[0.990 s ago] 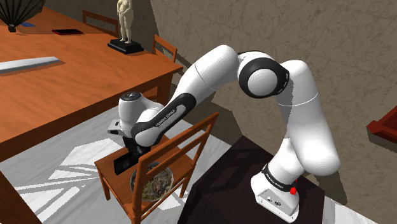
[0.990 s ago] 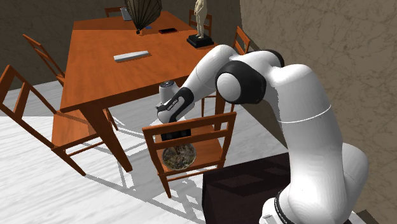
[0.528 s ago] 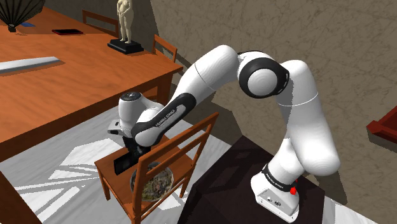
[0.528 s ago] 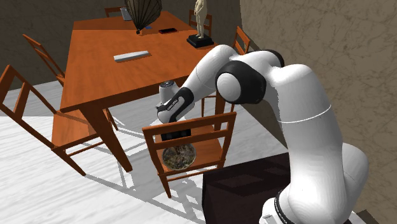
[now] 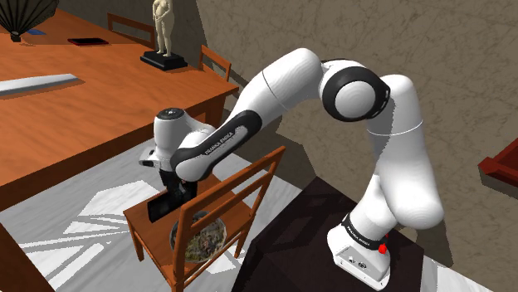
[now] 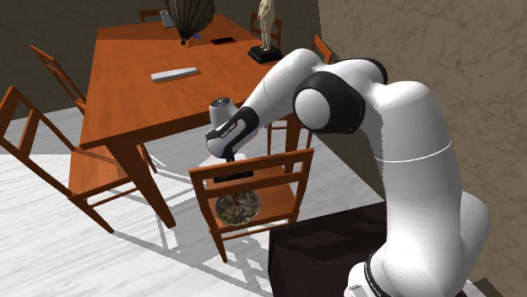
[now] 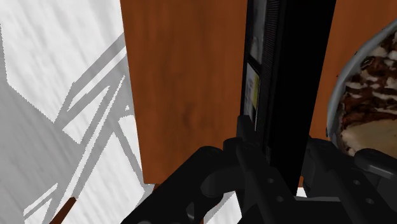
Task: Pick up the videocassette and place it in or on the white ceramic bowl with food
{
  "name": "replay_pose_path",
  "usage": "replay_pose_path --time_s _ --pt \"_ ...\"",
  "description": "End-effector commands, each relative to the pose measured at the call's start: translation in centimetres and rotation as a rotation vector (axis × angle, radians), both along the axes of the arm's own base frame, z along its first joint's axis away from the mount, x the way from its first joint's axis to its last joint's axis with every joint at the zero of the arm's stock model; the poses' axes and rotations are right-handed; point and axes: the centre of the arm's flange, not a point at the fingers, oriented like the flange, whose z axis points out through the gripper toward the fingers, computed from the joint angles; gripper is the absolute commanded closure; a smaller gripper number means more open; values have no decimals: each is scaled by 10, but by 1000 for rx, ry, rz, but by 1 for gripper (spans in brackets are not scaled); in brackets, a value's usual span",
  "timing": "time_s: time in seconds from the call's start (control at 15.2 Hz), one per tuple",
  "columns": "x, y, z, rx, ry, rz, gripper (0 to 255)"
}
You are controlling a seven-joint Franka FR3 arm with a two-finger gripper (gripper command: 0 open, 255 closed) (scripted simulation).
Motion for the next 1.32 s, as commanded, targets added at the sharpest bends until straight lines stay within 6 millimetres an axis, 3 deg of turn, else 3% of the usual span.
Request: replay_pose_path --time_s 0.0,1.25 --pt "0 0 12 0 0 0 255" --pt "0 0 112 0 0 0 255"
